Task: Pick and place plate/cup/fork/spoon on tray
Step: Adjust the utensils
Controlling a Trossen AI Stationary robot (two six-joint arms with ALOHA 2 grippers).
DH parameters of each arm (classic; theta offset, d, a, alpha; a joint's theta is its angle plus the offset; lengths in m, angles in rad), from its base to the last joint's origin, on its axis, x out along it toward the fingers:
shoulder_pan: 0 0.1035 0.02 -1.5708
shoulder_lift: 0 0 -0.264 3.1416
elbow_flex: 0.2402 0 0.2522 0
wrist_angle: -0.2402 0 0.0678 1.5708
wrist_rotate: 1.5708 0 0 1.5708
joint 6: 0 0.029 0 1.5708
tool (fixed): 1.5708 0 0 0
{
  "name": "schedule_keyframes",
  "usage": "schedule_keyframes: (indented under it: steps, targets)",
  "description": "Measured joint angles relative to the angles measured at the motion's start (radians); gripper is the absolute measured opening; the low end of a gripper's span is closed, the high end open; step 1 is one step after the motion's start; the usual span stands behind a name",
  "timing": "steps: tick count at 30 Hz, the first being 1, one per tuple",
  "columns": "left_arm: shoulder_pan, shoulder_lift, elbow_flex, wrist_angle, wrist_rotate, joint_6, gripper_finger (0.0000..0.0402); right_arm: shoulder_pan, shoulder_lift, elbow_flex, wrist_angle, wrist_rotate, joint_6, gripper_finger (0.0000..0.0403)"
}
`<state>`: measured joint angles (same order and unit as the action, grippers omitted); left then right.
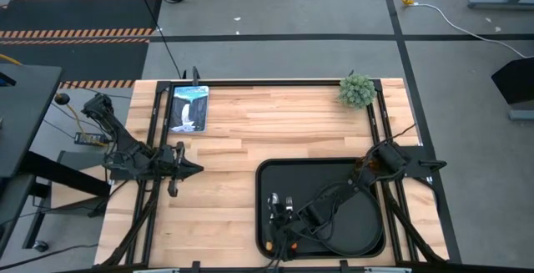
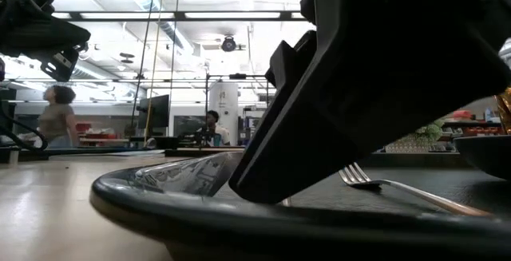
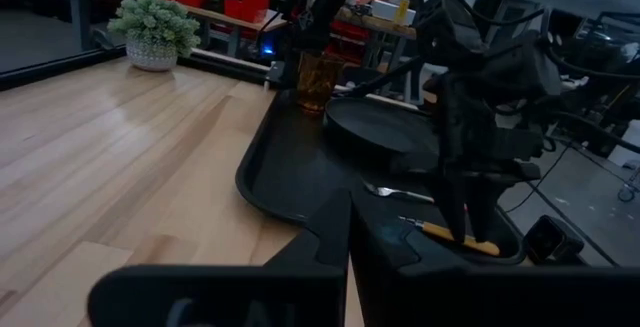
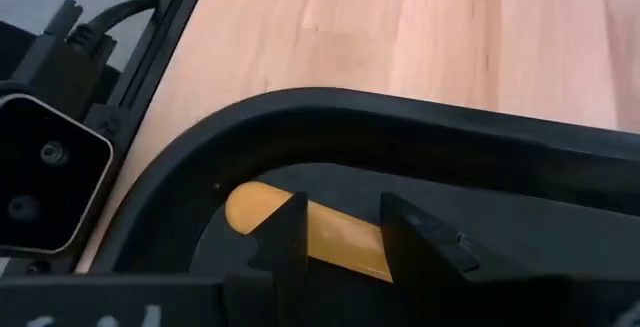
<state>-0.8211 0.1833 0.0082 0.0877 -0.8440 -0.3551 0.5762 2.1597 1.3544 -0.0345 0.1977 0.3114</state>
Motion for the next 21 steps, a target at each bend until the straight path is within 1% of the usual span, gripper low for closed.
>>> schedule_keyframes:
  steps: [9,21]
  targets:
    - [0.0,0.0,0.0,0.001,-0.001,0.0,0.0011,0.0,-0.003,0.001,-0.028,-0.01,0.004,0.0134]
    - [0.0,0.0,0.0,0.003,-0.001,-0.001,0.0011,0.0,-0.009,0.003,-0.071,-0.091,0.001,0.0134]
